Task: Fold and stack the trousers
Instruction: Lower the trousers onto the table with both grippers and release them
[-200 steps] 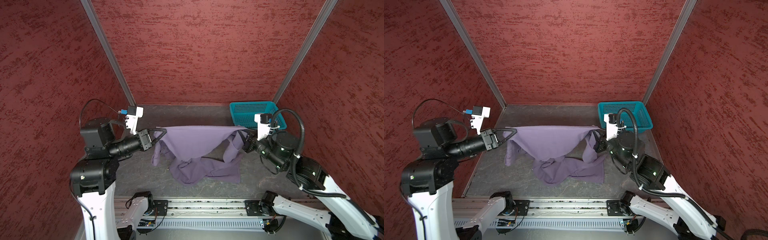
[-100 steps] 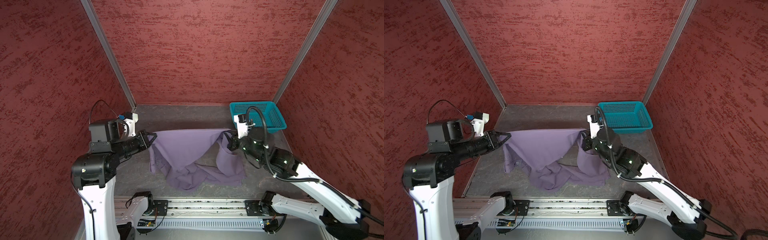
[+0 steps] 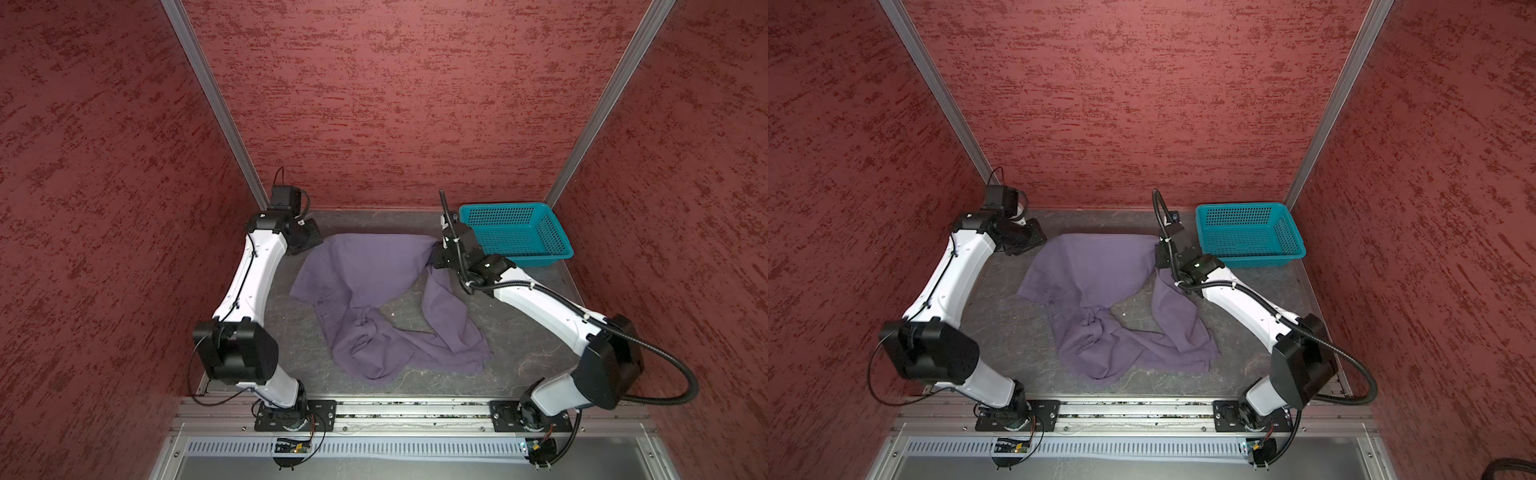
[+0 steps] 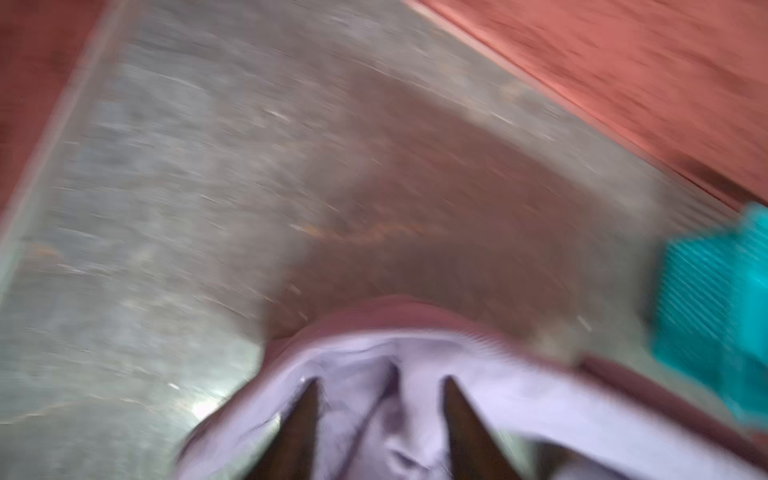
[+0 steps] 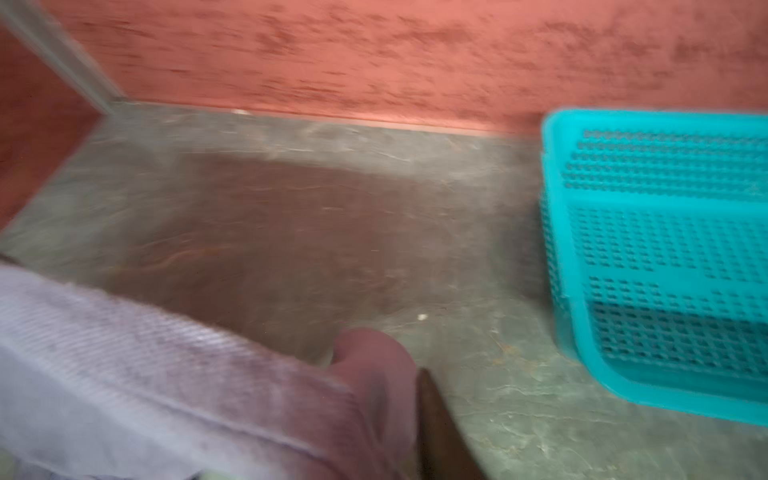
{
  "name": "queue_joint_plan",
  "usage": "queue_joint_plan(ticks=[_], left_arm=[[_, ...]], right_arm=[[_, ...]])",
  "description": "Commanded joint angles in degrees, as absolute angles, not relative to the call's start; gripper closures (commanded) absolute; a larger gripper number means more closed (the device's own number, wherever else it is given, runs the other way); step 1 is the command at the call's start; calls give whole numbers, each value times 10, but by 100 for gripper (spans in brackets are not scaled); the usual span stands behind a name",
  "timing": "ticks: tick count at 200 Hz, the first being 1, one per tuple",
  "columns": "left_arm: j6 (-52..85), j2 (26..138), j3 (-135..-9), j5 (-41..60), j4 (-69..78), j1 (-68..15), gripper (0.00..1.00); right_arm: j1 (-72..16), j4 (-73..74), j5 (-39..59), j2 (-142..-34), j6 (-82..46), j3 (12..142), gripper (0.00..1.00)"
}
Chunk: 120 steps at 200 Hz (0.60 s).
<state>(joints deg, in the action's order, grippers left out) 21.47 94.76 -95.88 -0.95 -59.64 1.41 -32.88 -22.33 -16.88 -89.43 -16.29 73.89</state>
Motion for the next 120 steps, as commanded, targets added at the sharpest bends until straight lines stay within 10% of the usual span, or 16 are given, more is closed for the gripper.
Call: queue_joint_plan(ticks=[1, 85, 120], left_arm=[[221, 925, -971, -114, -588, 3, 0], [244, 757, -630, -22, -500, 12, 2], [296, 780, -565, 16, -439, 4, 5]], right_arm=[[-317, -273, -139, -897, -169, 766, 48], [-302, -379, -155, -676, -297, 520, 36], [-272, -376, -121, -664, -335, 444, 57]])
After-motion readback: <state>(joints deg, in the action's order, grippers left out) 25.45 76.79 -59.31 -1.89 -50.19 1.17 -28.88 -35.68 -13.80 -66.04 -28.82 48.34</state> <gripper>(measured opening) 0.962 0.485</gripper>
